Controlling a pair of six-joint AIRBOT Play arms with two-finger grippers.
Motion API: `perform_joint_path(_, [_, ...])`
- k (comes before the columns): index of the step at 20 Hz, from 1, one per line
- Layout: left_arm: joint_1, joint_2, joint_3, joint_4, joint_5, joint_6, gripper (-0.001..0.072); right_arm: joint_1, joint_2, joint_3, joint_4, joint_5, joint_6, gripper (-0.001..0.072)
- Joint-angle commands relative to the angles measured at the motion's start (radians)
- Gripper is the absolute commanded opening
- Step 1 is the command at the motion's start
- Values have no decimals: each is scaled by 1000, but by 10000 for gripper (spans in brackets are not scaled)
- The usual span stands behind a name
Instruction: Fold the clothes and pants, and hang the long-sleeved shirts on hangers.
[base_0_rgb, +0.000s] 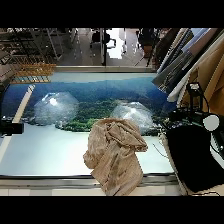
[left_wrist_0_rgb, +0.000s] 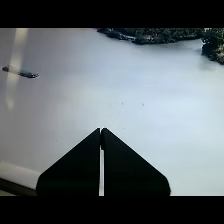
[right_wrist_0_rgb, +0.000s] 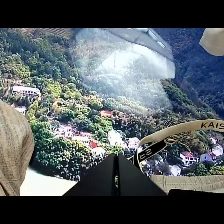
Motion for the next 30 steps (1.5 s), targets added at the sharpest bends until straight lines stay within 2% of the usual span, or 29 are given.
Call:
perform_joint_path(1, [1,1,1,0,0,0,10,1,1,0,0,0,-1,33])
perform_joint_path(13, [0,0,1,-2,1,0,11,1,1,0,0,-1,-2,33])
perform_joint_path(15, [0,0,1,-44,11,-5,11,1,1,0,0,-5,-1,33])
perform_joint_path(17, [0,-6,0,-104,4,-95,12,1,0,0,40,-10,11,32])
perform_joint_path(18, [0,-13,-2,-139,11,-177,11,1,1,0,98,-8,11,32])
perform_joint_path(19, [0,-19,-4,-170,4,-214,12,1,1,0,140,-9,11,33])
perform_joint_path(20, [0,-24,-13,-240,-10,-200,29,1,1,0,170,3,11,34])
perform_joint_path(21, [0,-26,-26,-322,-14,-123,209,1,1,0,197,21,11,36])
perform_joint_path(22, [-1,-29,-47,-447,-20,8,625,1,1,0,203,37,12,77])
perform_joint_path(23, [-1,-32,-77,-571,-27,109,697,1,-1,-1,206,53,41,205])
perform_joint_path(24, [-1,-37,-120,-706,-43,212,704,1,-3,0,211,82,84,380])
perform_joint_path(25, [-6,-43,-174,-828,-55,321,702,1,-8,-1,222,146,90,456])
perform_joint_path(26, [-17,-47,-230,-922,-48,412,702,1,-20,-1,241,233,60,456])
perform_joint_path(28, [-60,-68,-328,-1053,-32,581,701,3,-64,-5,313,418,-76,464])
perform_joint_path(30, [-126,-109,-369,-1117,-15,698,701,29,-120,-11,345,532,-140,464])
